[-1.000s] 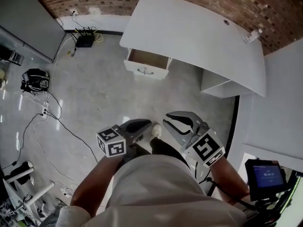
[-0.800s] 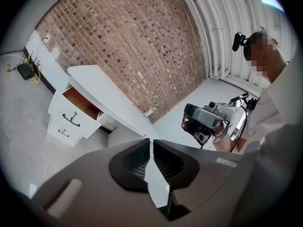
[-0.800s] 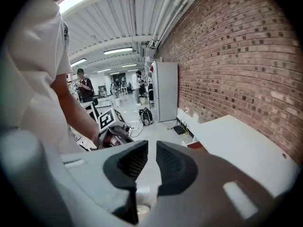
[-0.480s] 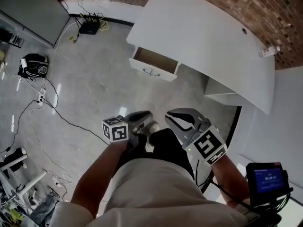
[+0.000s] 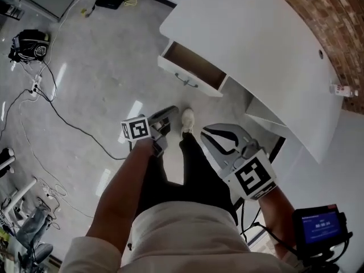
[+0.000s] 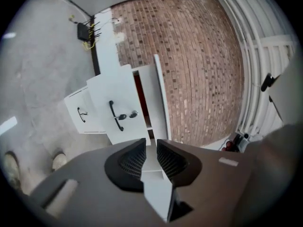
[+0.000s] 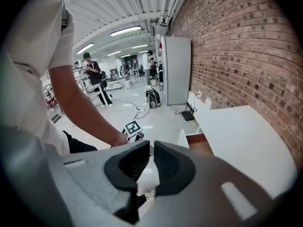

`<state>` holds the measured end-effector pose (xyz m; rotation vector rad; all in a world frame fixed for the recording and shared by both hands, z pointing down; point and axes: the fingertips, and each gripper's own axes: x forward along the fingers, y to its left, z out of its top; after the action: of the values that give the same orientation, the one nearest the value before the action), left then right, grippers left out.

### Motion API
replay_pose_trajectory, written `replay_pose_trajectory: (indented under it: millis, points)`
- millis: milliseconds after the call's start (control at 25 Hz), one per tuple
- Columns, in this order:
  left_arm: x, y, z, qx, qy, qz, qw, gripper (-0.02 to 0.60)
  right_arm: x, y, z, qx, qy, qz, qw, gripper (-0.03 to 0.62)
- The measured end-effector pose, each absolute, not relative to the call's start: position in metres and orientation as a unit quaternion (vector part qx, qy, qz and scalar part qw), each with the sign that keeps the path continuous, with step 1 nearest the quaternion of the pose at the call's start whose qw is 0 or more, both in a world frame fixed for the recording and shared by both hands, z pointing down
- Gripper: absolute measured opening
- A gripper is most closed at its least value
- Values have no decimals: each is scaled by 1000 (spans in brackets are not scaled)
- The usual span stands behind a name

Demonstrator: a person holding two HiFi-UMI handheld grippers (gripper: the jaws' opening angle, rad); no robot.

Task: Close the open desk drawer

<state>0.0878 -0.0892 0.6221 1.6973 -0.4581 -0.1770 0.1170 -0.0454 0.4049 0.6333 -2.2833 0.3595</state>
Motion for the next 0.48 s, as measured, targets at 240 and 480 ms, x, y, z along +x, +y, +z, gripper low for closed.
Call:
replay_pose_trajectory:
  millis: [240, 480]
  points:
    - [100, -139, 690, 678, -258, -157, 670, 80, 140, -68, 443, 210, -880, 158, 396, 31]
    - [105, -177, 732, 644, -298, -195, 678, 101, 163, -85, 474, 191, -872, 183, 412, 31]
